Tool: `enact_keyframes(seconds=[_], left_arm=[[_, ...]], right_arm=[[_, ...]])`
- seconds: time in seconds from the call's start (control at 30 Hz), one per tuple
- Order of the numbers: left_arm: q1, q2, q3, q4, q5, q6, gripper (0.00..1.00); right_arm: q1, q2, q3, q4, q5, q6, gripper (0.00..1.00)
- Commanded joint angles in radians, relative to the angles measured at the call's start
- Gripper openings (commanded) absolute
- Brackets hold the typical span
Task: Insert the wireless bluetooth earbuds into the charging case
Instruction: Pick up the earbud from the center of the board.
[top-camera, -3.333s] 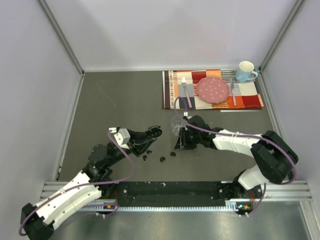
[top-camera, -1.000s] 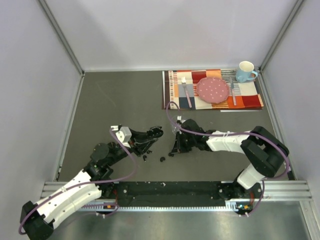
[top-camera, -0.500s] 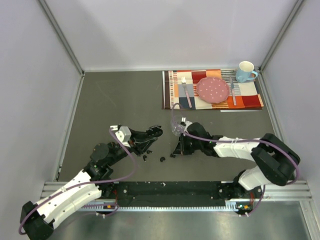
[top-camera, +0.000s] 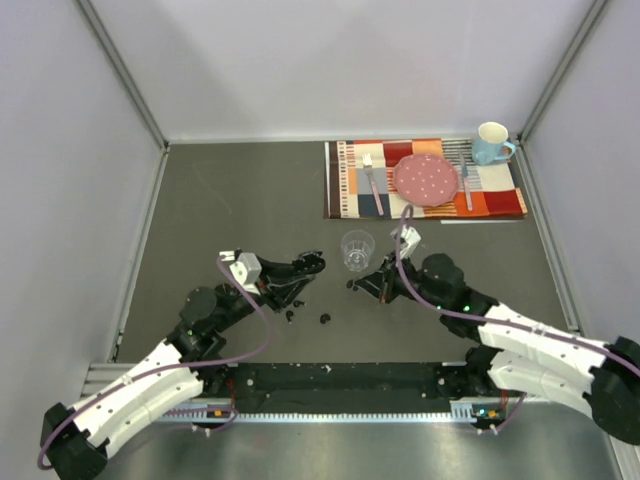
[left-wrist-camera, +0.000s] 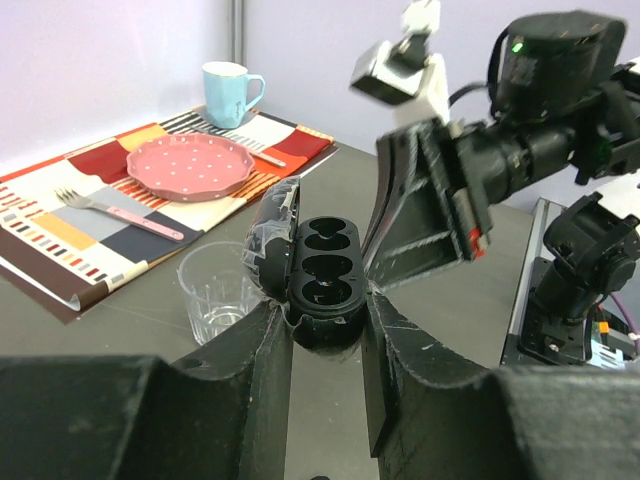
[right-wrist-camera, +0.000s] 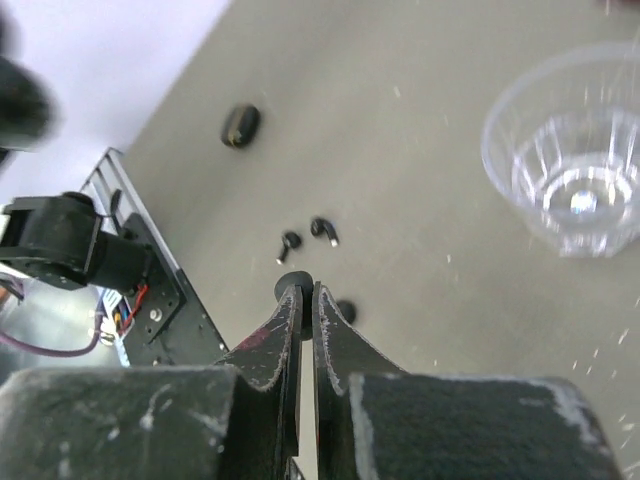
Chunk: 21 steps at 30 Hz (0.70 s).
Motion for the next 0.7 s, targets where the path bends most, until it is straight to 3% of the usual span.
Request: enact_keyframes(seconds=[0.0,0.13,0.3,0.5,0.67], left_arm=[[-0.003,0.008,0.009,0.063,0.034,-0.011,0.0],[-0.001,0.028,0.016,0.066,0.063,-0.012,0.0],[-0.003,0.041,0.02,0.086,0.08,-0.02,0.0],[-0.003,0.069,0.032,0.101,0.135,-0.011,0.0],[-0.001,0.103,0.03,0.162,0.201,-0.024,0.0]], right_arm=[[0.009,-0.135,0.026,0.05,-0.024,-0.166,0.0],[0.009,-0.213,0.043,0.05,-0.143,-0.266,0.0],[0.01,-0.294,0.075,-0.039,-0.209,-0.424,0.0],[0.009,-0.405,0.076,-0.027,-0.272,-0.571,0.0],[0.009,-0.384,0.145,-0.046,-0.373,-0.636,0.0]])
